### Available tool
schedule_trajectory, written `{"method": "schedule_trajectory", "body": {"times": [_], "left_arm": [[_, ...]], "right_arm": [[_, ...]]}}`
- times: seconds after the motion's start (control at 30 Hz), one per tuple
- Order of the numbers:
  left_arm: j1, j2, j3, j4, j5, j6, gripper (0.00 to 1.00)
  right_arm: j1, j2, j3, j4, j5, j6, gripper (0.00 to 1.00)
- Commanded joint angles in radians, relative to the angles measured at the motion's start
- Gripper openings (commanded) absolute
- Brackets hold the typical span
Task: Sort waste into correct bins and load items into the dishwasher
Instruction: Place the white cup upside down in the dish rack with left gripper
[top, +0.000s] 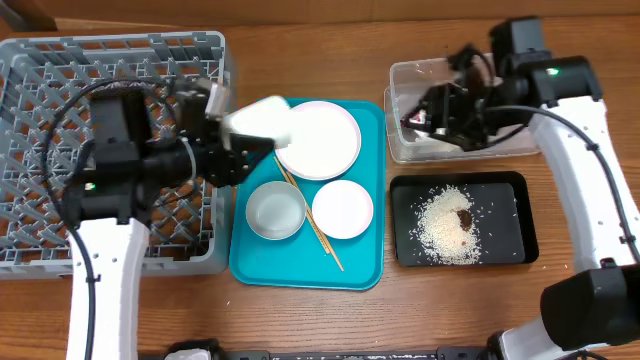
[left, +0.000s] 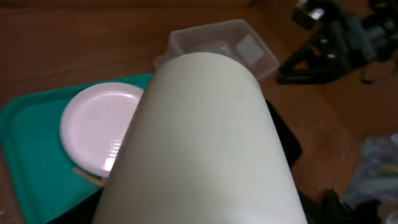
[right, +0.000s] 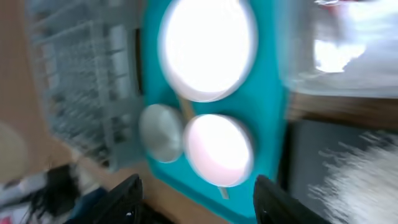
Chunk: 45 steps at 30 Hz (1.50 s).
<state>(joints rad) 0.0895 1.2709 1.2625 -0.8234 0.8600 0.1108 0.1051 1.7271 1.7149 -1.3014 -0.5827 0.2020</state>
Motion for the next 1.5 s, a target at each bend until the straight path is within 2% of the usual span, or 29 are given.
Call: {"method": "schedule_trajectory", "body": {"times": [0.0, 0.17, 0.43, 0.77, 1.0, 1.1, 1.4, 1.47], "left_arm": [[0.095, -0.022, 0.016, -0.084, -0.294, 0.019, 0.56], [0.193, -0.032, 0.016, -0.166, -0.554, -0.032, 0.56], [0.256, -0.022, 0.016, -0.217, -0.867, -0.135, 0.55], [0.257, 0.133, 0.016, -0.204, -0.869, -0.137, 0.57], [0.257, 0.283, 0.016, -0.156, -0.802, -0.137, 0.6], [0.257, 0.336, 0.016, -0.156, -0.808, -0.137, 0.66], [0.257, 0.418, 0.018, -0.148, -0.782, -0.137, 0.98], [0.257, 0.407, 0.027, -0.153, -0.754, -0.137, 1.0]], "right_arm": [[-0.052, -0.031, 0.009, -0.073, 0.299, 0.004, 0.59], [-0.116, -0.067, 0.009, -0.146, 0.438, 0.003, 0.59], [-0.179, -0.082, 0.008, -0.205, 0.451, -0.01, 0.59], [-0.179, -0.082, 0.008, -0.217, 0.451, -0.02, 0.59], [-0.179, -0.082, 0.008, -0.22, 0.451, -0.02, 0.59], [-0.179, -0.082, 0.008, -0.224, 0.451, -0.02, 0.59], [-0.179, -0.082, 0.008, -0.243, 0.451, -0.021, 0.6], [-0.179, -0.082, 0.008, -0.248, 0.451, -0.021, 0.6]]}}
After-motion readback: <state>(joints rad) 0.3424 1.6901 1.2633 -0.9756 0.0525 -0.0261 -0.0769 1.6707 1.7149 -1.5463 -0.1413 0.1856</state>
